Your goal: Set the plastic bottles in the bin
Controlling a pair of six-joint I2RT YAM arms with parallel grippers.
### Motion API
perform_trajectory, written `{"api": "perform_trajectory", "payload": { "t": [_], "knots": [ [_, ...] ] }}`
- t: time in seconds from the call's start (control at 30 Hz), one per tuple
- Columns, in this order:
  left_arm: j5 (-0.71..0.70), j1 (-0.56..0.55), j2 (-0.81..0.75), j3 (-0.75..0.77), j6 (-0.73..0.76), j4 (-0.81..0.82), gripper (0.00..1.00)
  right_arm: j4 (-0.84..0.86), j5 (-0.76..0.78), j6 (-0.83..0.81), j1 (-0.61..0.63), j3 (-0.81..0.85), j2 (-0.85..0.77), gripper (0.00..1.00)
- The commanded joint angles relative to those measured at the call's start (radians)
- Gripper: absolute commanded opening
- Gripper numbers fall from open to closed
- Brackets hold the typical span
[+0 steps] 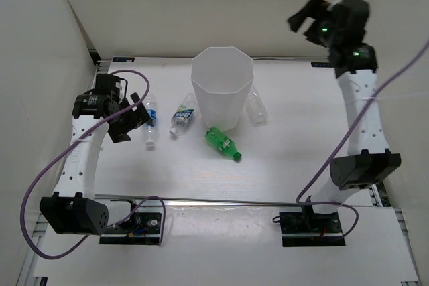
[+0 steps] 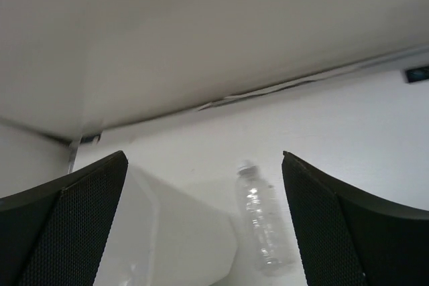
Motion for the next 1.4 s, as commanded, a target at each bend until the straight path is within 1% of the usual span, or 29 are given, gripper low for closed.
{"api": "perform_trajectory", "payload": {
  "t": [0.0,0.07,0.1,0.13,0.2,0.33,0.37,0.47,0.53,0.67,0.9,1.0,1.13,1.37],
  "knots": [
    [0.029,-0.003,-0.036,-0.005,-0.008,0.029,1.00,-0.071,-0.065,0.121,-0.161,-0.078,0.059,0.99],
    [0.038,-0.003,-0.036,-0.005,0.001,0.030,1.00,-0.152,-0.120,0.103,-0.175,-0.098,0.105,0.99],
    [0.038,-0.003,-0.036,-0.005,0.001,0.030,1.00,-0.165,-0.153,0.080,-0.175,-0.113,0.151,0.99],
    [0.038,-0.003,-0.036,-0.005,0.001,0.030,1.00,-0.165,-0.185,0.049,-0.175,-0.124,0.173,0.99],
    [0.038,-0.003,-0.036,-0.016,0.011,0.030,1.00,-0.188,-0.200,-0.033,-0.134,-0.148,0.231,0.99],
    [0.061,-0.003,-0.036,-0.060,0.011,0.039,1.00,-0.193,-0.284,-0.051,-0.123,-0.145,0.342,0.99],
    [0.061,-0.003,-0.036,-0.070,0.011,0.039,1.00,-0.203,-0.284,-0.051,-0.112,-0.133,0.387,0.99],
    [0.061,-0.003,-0.045,-0.091,0.000,0.048,1.00,-0.203,-0.284,-0.087,-0.066,-0.121,0.449,0.99],
    [0.072,-0.003,-0.045,-0.102,-0.009,0.048,1.00,-0.237,-0.250,-0.117,-0.037,-0.090,0.483,0.99],
    [0.106,-0.003,-0.045,-0.122,-0.031,0.048,1.00,-0.228,-0.239,-0.107,-0.002,-0.090,0.536,0.99],
    [0.106,-0.003,-0.027,-0.131,-0.040,0.048,1.00,-0.242,-0.230,-0.098,0.029,0.051,0.642,0.99],
    [0.097,-0.003,-0.014,-0.119,-0.049,0.048,1.00,-0.292,-0.146,-0.111,0.038,0.122,0.698,0.99],
    [0.086,-0.003,0.004,-0.080,-0.049,0.039,1.00,-0.292,-0.109,-0.120,0.047,0.111,0.721,0.99],
    [0.066,-0.003,0.004,-0.090,-0.078,0.030,1.00,-0.302,-0.123,-0.120,0.047,0.111,0.760,0.99]
  ]
}}
